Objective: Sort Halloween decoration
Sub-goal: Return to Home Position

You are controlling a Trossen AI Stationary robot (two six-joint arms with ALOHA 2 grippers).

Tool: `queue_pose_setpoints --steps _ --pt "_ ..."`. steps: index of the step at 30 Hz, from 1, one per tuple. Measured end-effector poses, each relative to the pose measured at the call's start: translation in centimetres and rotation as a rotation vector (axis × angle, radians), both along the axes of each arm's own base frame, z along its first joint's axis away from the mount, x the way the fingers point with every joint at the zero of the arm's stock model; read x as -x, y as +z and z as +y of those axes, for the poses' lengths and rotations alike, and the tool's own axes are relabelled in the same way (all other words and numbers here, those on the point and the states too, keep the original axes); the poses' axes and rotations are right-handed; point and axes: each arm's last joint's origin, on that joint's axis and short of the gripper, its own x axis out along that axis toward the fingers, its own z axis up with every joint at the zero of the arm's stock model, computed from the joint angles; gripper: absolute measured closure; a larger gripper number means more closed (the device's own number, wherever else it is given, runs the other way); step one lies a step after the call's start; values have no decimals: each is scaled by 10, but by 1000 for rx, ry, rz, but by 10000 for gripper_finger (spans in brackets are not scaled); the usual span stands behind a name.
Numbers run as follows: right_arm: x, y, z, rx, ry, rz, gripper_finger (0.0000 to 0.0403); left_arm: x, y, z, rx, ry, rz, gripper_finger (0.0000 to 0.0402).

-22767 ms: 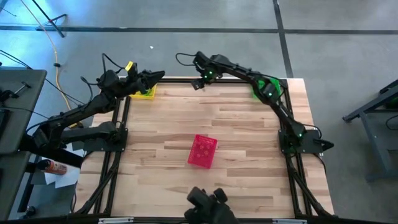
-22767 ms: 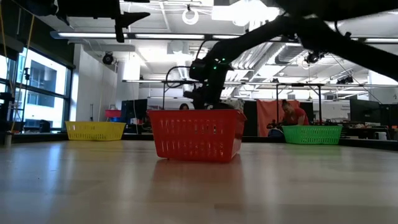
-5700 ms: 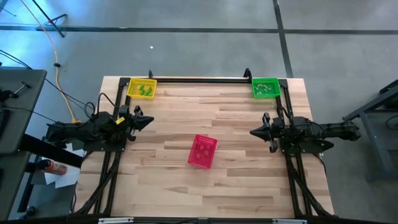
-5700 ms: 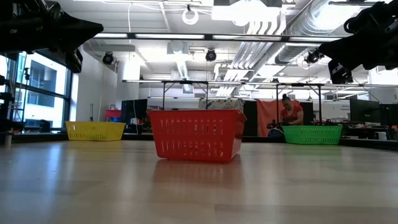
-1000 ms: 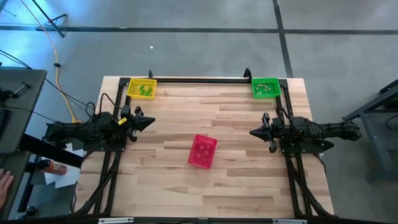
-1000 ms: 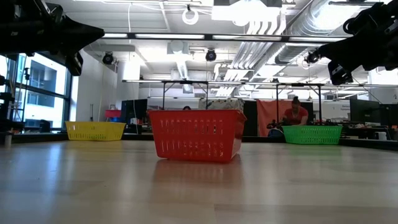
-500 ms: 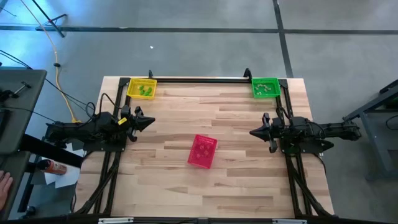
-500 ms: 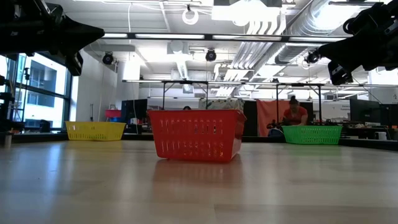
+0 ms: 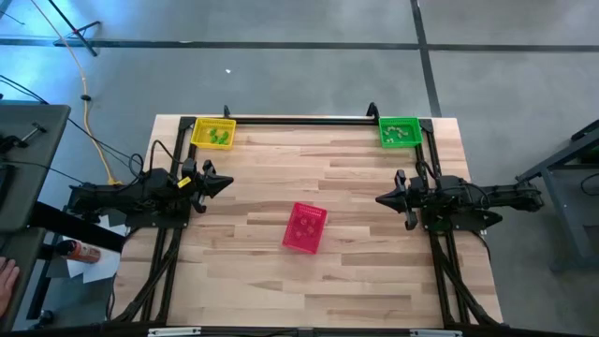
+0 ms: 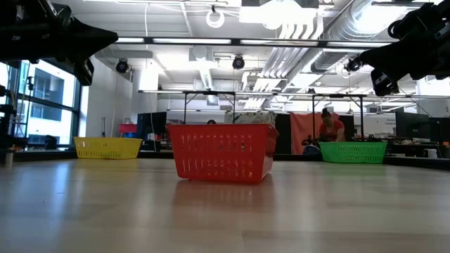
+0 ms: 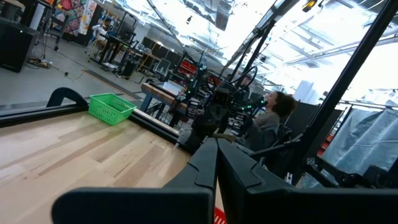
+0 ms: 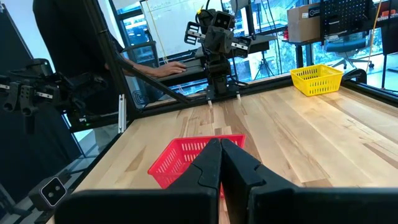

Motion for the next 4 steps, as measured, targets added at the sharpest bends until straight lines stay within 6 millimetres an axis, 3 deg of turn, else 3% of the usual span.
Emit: queue_pose_setpoints --steps 4 --pt "0 0 0 0 0 0 402 0 0 0 0 0 0 402"
